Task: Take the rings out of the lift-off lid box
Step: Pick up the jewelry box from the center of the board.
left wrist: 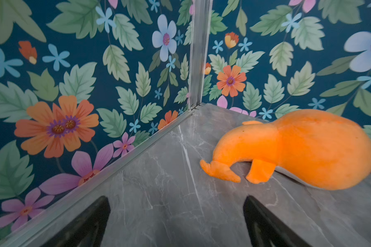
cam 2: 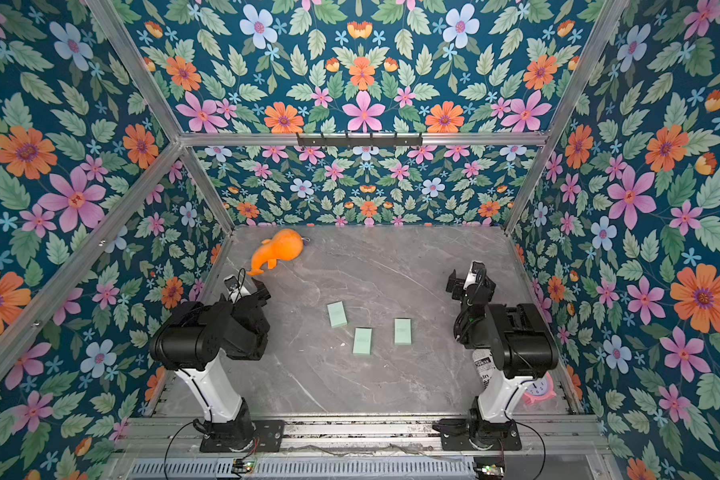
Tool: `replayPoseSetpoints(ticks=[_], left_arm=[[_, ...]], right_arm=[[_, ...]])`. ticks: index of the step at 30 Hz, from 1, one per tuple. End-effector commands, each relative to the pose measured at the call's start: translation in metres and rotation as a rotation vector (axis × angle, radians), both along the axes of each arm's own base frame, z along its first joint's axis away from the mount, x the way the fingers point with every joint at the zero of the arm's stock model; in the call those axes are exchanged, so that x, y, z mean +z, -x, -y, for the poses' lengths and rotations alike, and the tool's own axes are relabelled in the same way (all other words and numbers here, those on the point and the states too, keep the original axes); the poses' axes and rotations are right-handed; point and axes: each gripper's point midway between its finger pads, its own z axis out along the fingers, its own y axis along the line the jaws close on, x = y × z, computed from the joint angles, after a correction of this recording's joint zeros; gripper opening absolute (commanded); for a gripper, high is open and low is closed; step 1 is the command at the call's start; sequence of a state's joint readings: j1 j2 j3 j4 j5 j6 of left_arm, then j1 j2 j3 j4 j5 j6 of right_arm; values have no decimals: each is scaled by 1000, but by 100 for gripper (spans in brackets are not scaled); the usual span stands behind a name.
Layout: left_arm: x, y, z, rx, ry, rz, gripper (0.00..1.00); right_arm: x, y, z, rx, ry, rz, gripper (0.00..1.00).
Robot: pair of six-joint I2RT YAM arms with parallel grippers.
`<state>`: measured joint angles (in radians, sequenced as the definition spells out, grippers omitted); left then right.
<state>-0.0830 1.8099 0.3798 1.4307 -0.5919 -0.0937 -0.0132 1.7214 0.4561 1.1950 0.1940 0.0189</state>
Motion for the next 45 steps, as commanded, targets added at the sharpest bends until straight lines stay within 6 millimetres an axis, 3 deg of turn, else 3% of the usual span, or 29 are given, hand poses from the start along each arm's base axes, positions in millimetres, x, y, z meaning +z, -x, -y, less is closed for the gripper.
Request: replayPoseSetpoints(ticks=[1,24,29,32,35,37,40,43,45], left_arm=[[-5,8,44,-360,-23,-122,100],[-5,9,45,-363,-25,-119,100],[16,15,47,-372,-45,-98,100],[46,21,57,-404,-42,-62,100],[81,29,65,-448,-8,4,100],[103,32,72,-486,-4,8,100],[128,40,55,-374,121,-21,100],[146,45,54,-360,196,-42,100],[154,54,53,-340,306,-1,100]], right_arm=[[-20,53,-18,99,-79,-149,99],[-19,52,-21,116,-78,-148,100],[-20,53,-21,113,-76,-149,99],[-14,55,-23,89,-36,-127,99],[12,64,-15,-33,33,-118,99],[42,63,-32,46,50,-136,99],[95,79,-57,137,89,-59,99],[156,111,-88,321,-70,110,99],[187,134,-89,339,-284,218,100]])
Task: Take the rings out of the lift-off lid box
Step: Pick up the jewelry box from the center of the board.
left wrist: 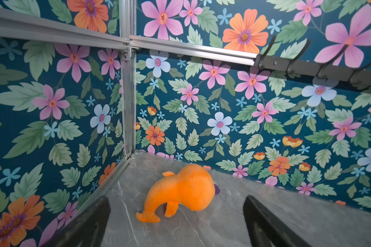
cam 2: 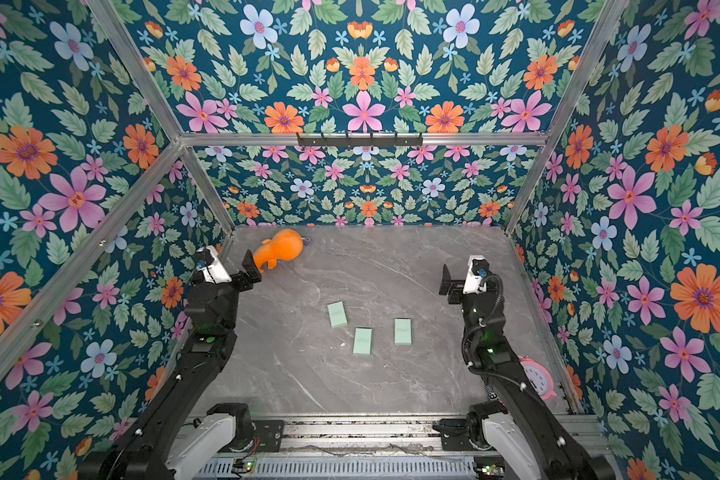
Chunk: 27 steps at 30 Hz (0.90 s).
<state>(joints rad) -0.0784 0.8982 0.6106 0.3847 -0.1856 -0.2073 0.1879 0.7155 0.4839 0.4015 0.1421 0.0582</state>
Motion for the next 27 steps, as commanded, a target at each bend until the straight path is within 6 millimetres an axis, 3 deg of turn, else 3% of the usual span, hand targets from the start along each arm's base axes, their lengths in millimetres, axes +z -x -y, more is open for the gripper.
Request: replayPoseSetpoints(ticks=[1,3,6,10,14,19,24,27], left_arm=[[-38,19,-10,75,250,-143,100],[-32,34,-13,91,360,-87,100],[-18,41,13,-83,323,-49,100],[-23,44,32,-185,341,-119,99],[-30,52,37,-171,291,-144,99],[-48,51,51,-105,171,-284,100],[-62,53,63,-69,100,-360,100],[-70,51,72,-97,100,-405,100]], right_arm=[[10,30,-11,119,-312,-7,100],[18,41,-11,140,-415,-16,100],[18,43,-29,210,-337,-176,100],[-13,45,-27,167,-330,-353,99],[-54,53,-30,136,-340,-572,99],[-95,66,-42,86,-216,-745,99],[-122,76,-64,48,-27,-851,99],[-145,78,-77,59,-26,-947,98]])
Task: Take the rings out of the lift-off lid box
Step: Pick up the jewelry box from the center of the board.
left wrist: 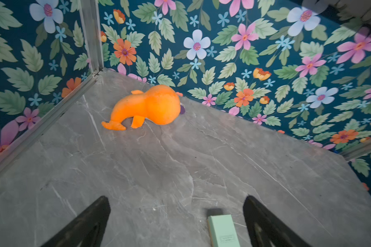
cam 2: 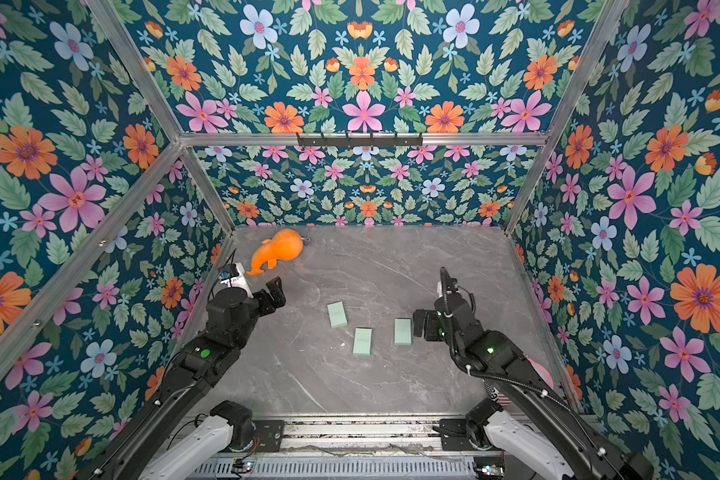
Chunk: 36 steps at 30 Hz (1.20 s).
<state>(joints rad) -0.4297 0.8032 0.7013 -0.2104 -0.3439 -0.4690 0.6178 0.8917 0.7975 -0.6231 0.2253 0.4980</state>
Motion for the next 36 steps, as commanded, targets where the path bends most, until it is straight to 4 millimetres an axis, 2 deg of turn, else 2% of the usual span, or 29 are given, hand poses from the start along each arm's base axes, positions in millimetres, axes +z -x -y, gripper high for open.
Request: replayPoseSetpoints(ticks=[1,6,10,15,24,28,36], left_arm=[[-10,1,-4,35,-47,-59,100],[-14,-1,-2,32,-66,-81,100],[-16,0,1,18,-60,-86,100],[-20,-1,3,21,-72,-100,100],[-25,-2,6,11,-82,-118,100],[-29,-3,6,13,-91,-133,100],[-32,-4,6,16,-102,-149,100]], right_arm=[[-24,5,8,-79,47,-91,97],[-46,1,-19,-39,-18,-171,95],[-61,-2,-40,-2,3,-226,95],[-77,-11,-56,8,3,-272,92],[-100,-22,-68,-4,52,-355,84],[-113,-24,-67,-19,92,-393,78],[-134,-27,-68,-29,139,-434,73]])
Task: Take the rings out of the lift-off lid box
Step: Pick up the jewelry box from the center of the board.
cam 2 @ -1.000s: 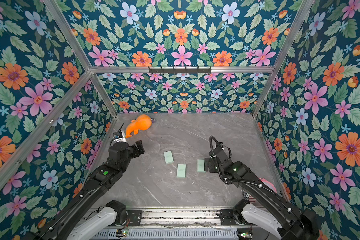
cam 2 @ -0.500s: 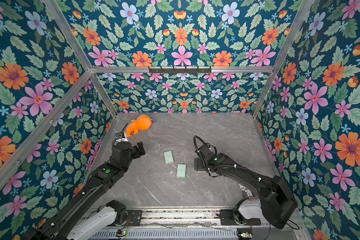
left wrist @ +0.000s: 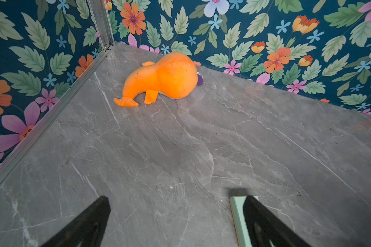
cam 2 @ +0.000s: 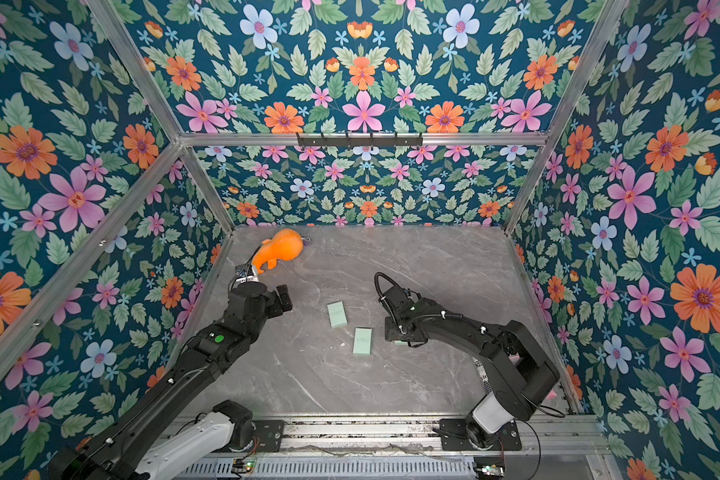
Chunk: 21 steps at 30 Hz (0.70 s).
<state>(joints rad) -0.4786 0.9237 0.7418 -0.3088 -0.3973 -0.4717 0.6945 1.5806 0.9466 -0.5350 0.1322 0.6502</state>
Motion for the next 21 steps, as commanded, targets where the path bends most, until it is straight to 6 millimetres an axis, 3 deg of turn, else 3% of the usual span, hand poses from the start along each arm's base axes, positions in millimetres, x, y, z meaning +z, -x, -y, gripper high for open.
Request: replayPoseSetpoints(ticks=[1,11,14,21], left_arm=[[1,0,-2,15,-6,-1,100],[-6,-3,0,10,-20,-32,100],[-7,-4,1,8,-23,-39,100],[-9,-4,2,1,-26,-47,100]], right_arm=[[-3,-3,0,-19,13,-4,72],[-10,-8,4,-21,57,-12,63],[-23,-8,7,-24,81,-43,62],[-23,-9,4,-20,78,-41,52]])
